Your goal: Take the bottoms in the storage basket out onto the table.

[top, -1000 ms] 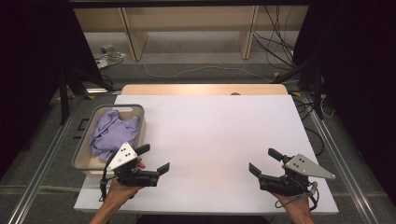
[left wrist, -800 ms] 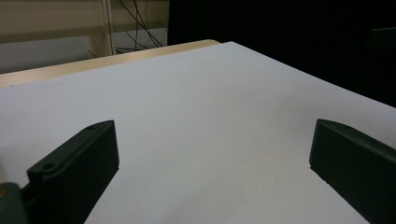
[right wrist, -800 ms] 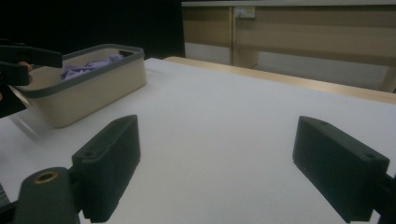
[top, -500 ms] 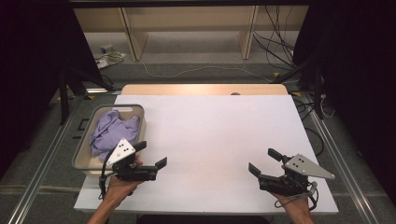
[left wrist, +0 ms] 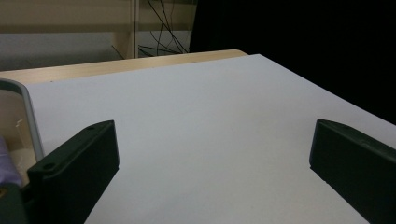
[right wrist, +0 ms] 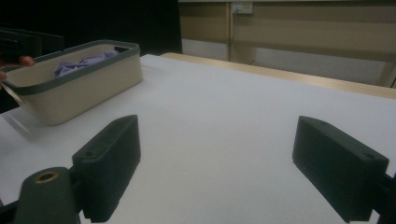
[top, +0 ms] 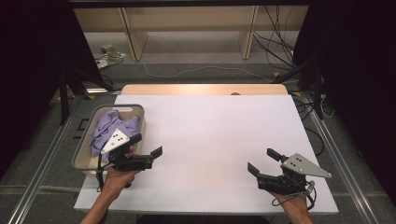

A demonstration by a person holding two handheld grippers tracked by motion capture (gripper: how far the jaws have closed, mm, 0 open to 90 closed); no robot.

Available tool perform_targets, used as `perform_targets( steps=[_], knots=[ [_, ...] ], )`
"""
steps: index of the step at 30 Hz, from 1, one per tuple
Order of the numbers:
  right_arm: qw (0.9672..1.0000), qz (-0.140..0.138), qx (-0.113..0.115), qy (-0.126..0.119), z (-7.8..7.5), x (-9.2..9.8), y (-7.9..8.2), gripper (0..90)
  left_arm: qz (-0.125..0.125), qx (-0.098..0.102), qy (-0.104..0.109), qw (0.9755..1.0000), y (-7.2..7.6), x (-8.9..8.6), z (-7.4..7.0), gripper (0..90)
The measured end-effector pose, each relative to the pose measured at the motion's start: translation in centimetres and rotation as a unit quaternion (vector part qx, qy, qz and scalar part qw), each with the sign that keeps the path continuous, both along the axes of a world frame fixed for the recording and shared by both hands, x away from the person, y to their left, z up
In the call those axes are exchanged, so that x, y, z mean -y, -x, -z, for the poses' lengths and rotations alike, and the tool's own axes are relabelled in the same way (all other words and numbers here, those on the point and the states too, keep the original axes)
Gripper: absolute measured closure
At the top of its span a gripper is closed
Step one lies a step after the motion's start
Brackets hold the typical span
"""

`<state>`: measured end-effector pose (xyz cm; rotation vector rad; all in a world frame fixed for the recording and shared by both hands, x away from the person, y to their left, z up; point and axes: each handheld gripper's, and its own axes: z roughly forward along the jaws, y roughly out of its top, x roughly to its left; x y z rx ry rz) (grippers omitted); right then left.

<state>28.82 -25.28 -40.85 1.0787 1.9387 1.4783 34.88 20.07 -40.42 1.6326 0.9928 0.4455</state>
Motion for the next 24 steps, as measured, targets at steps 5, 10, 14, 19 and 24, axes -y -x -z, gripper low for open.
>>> perform_targets(
  steps=[5,10,14,19,24],
  knots=[
    [1.0000,0.006,-0.002,0.000,0.2,0.1,-0.2,16.2,-0.005,-0.013,0.026,0.9996,-0.7,-0.1,-0.4,1.2],
    [1.0000,0.005,-0.004,0.002,0.2,0.1,-0.3,16.2,-0.010,-0.010,0.025,0.9996,-1.8,-0.4,-1.0,1.4],
    [1.0000,0.005,-0.004,0.002,0.2,0.1,-0.3,16.2,-0.017,-0.016,0.018,0.9996,-2.3,-0.9,-0.9,1.4],
    [1.0000,0.005,-0.004,0.001,0.2,0.1,-0.3,16.2,-0.014,-0.028,0.020,0.9993,-2.9,-1.4,-0.9,2.1],
    [1.0000,0.005,-0.006,0.000,0.3,0.0,-0.4,16.2,-0.007,-0.033,0.010,0.9994,-3.3,-1.3,-0.9,2.2]
  ],
)
